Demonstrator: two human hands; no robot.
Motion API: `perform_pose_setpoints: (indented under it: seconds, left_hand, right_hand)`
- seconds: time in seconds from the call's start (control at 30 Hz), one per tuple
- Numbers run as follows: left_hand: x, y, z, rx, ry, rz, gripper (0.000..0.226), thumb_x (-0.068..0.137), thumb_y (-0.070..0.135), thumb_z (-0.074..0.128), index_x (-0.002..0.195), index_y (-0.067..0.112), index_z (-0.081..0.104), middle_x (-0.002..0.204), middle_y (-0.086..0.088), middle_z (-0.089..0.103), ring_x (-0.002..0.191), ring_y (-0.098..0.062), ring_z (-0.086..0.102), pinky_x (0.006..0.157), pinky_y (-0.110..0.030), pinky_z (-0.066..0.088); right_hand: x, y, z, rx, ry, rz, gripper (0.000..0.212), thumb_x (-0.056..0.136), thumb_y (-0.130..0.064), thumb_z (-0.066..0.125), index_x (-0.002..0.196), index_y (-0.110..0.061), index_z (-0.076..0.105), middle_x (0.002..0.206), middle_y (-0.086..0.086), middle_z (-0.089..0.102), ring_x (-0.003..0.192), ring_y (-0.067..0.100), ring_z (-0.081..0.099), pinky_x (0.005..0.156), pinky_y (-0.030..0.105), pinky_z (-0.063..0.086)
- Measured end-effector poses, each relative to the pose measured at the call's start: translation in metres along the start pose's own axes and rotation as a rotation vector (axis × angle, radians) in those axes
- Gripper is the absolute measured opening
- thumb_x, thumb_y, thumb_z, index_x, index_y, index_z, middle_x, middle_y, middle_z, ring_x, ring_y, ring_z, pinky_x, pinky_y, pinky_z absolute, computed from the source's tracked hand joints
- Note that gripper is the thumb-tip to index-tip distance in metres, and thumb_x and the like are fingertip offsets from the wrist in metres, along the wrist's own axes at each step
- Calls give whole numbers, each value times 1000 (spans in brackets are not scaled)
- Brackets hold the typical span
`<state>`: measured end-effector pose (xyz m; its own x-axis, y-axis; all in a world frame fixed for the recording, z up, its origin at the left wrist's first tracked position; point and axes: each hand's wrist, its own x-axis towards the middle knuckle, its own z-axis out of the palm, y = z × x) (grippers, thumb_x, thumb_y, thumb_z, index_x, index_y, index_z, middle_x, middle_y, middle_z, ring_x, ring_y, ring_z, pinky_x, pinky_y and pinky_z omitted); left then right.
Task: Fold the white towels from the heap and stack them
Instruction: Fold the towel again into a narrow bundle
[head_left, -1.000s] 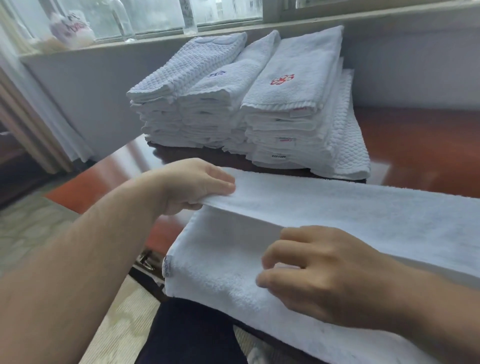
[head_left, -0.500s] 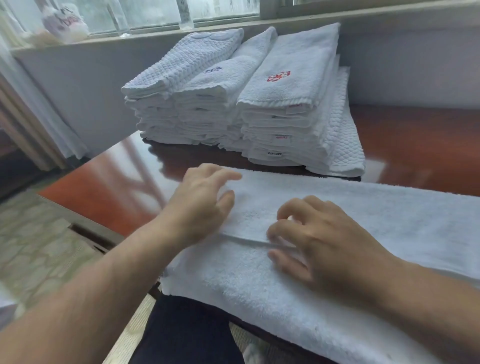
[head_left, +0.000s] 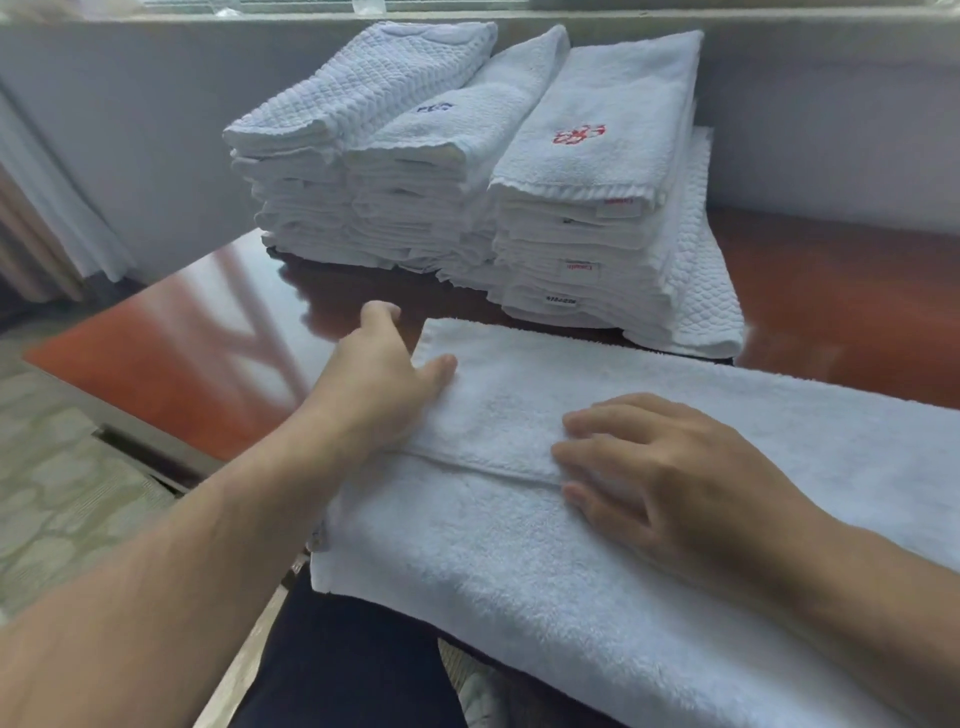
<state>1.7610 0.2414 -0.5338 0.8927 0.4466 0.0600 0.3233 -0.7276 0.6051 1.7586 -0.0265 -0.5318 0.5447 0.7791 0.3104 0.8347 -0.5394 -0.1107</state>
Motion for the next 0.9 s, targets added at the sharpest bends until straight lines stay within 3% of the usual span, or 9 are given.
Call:
perform_pose_setpoints:
  seconds: [0.1, 0.2, 0.37, 0.47, 0.5, 0.57, 0.67, 0.8, 0.9]
  left_hand:
    - [6, 6, 0, -49, 9, 123, 49, 94, 36, 66, 139, 26, 49, 100, 14, 57, 95, -9, 58, 77, -21, 43]
    - [8, 14, 2, -149, 96, 230, 35, 98, 25, 61, 129, 38, 55, 94, 17, 55, 76, 0, 54, 57, -8, 38]
    - [21, 16, 1, -34, 112, 267, 23, 100, 25, 58, 113, 41, 68, 103, 11, 58, 91, -7, 55, 71, -10, 34]
    - [19, 10, 6, 15, 74, 262, 20, 100, 24, 62, 112, 34, 75, 111, 6, 60, 103, -13, 58, 88, -18, 39]
    - [18, 8, 7, 37, 65, 255, 20, 100, 25, 62, 114, 32, 75, 111, 4, 61, 105, -16, 59, 90, -21, 41]
    - [16, 4, 9, 105, 79, 253, 23, 100, 27, 57, 118, 31, 73, 113, 3, 57, 111, -21, 54, 97, -31, 43]
    - [7, -1, 2, 114, 137, 407, 29, 98, 29, 55, 124, 33, 67, 121, 8, 49, 122, -19, 38, 106, -35, 33]
    - [-9, -14, -1, 283, -172, 541, 52, 94, 57, 33, 141, 45, 50, 150, 14, 41, 141, -12, 26, 116, -41, 25]
    - [-11, -16, -2, 339, -176, 531, 49, 99, 58, 31, 143, 45, 47, 152, 15, 40, 141, -13, 27, 116, -42, 26]
  right_hand:
    - [3, 0, 3, -5, 11, -23, 29, 99, -38, 51, 90, -22, 74, 97, -6, 70, 96, 17, 65, 73, 37, 56]
    - [2, 0, 3, 53, -5, 1, 30, 94, -52, 52, 103, -30, 71, 115, -14, 68, 115, 10, 60, 89, 36, 56]
    - [2, -4, -1, -29, -109, -9, 52, 93, -56, 46, 134, -28, 64, 146, -2, 58, 139, 23, 50, 107, 42, 47]
    - [3, -7, -2, -58, -356, 40, 72, 91, -72, 12, 159, -47, 15, 170, -8, 5, 157, 19, -2, 125, 35, 4]
    - [2, -5, 0, -54, -406, 55, 74, 87, -75, 1, 157, -51, -4, 169, -13, -14, 154, 14, -20, 122, 30, -12]
    - [2, -2, 0, -82, -449, 43, 75, 81, -77, -9, 152, -54, -20, 164, -17, -28, 148, 9, -33, 117, 27, -23]
    - [3, 0, -1, -68, -439, 54, 74, 82, -77, -9, 152, -56, -16, 163, -20, -28, 147, 6, -34, 114, 22, -26]
    - [6, 5, 4, -15, -440, 48, 69, 84, -77, -9, 151, -60, -11, 161, -24, -26, 145, -1, -34, 115, 21, -24]
    - [5, 6, 4, 25, -385, 41, 64, 89, -72, 0, 152, -61, 3, 164, -27, -15, 149, -3, -24, 122, 25, -11]
